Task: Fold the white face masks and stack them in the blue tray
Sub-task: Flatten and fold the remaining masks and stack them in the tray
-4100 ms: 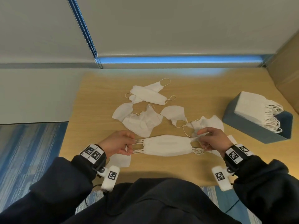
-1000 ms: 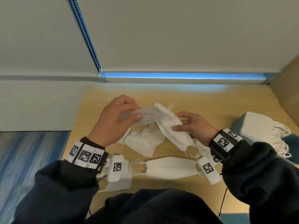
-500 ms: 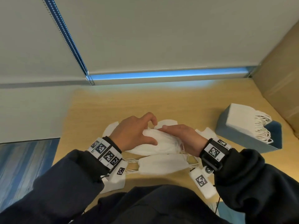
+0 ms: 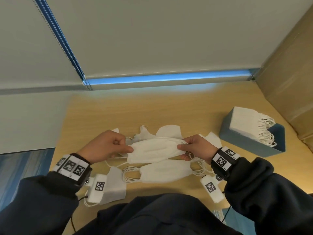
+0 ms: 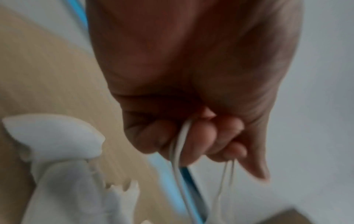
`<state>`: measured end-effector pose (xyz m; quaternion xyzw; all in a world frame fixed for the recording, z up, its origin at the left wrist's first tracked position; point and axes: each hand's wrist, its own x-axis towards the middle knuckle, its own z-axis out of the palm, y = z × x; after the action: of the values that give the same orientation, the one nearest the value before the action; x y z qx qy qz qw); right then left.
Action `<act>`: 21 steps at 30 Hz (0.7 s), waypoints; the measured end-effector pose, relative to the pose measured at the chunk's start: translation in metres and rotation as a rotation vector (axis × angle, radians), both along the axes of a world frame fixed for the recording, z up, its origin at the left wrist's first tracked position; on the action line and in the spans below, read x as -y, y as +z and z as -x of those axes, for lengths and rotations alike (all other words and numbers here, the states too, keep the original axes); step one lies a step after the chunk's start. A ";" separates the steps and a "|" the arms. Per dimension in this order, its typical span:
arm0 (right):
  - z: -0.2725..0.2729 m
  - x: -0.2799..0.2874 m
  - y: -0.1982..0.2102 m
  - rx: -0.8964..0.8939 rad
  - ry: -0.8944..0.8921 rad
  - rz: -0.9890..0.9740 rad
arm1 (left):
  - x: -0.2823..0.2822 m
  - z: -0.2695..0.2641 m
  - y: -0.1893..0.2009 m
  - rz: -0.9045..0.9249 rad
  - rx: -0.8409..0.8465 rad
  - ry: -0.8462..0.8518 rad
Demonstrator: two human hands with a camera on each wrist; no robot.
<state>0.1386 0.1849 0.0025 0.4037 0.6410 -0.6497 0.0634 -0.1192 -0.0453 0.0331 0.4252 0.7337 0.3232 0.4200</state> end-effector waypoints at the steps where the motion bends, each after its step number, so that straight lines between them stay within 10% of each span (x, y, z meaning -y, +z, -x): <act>1: -0.001 0.000 -0.001 -0.004 -0.011 0.016 | 0.005 0.004 0.003 -0.031 0.085 0.043; 5: -0.004 -0.004 0.001 -0.044 -0.133 0.173 | 0.019 0.027 -0.003 -0.395 0.770 0.388; 9: -0.011 -0.015 0.006 -0.257 -0.371 0.404 | 0.033 0.050 -0.016 -0.553 1.519 0.252; 15: -0.023 -0.028 0.056 -0.587 -0.582 0.653 | 0.056 0.056 -0.046 -0.436 1.384 0.368; 21: -0.041 -0.038 0.050 -0.112 -0.148 -0.055 | 0.059 0.038 -0.037 -0.335 1.154 0.585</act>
<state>0.1799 0.2225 0.0526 0.4146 0.6294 -0.6564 -0.0316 -0.1569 -0.1045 -0.0035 0.0270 0.4166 0.7091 0.5683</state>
